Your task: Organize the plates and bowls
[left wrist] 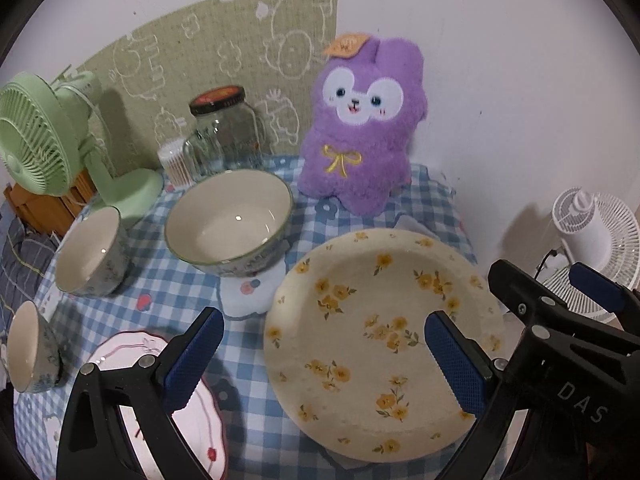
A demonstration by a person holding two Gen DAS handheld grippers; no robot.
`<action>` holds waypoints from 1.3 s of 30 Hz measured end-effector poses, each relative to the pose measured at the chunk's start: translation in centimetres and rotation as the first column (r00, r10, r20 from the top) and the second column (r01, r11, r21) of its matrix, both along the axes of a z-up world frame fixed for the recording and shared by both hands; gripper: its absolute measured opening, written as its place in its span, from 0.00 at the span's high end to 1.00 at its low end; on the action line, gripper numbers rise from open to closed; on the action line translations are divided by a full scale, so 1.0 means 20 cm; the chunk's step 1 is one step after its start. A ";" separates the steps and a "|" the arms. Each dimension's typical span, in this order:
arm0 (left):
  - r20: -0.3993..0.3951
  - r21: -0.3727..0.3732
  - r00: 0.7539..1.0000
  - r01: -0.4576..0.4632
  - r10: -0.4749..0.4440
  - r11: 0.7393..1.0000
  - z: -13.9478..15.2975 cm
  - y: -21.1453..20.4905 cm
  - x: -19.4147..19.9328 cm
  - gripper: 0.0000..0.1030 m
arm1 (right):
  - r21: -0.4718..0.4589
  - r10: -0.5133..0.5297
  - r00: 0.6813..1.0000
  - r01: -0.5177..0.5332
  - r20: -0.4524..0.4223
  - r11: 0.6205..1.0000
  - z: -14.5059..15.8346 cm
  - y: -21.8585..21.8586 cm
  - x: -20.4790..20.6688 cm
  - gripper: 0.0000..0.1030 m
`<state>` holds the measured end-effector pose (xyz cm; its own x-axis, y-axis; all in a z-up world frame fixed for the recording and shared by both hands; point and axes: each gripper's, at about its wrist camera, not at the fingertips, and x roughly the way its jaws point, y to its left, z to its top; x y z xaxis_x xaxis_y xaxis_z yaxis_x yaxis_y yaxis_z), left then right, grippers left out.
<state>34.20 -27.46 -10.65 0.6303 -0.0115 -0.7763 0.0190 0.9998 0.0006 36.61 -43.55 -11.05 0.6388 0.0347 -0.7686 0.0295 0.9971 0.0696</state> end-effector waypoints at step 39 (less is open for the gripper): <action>-0.145 0.043 0.989 -0.018 0.024 0.999 -0.36 0.03 0.24 0.21 | 0.057 0.020 0.985 -0.011 -0.169 0.998 -0.39 0.03 0.24 0.30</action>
<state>38.99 -26.95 -17.77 0.5107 0.0344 -0.8591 0.0011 0.9992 0.0406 41.35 -43.02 -18.93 0.4985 0.0889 -0.8623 0.0303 0.9923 0.1199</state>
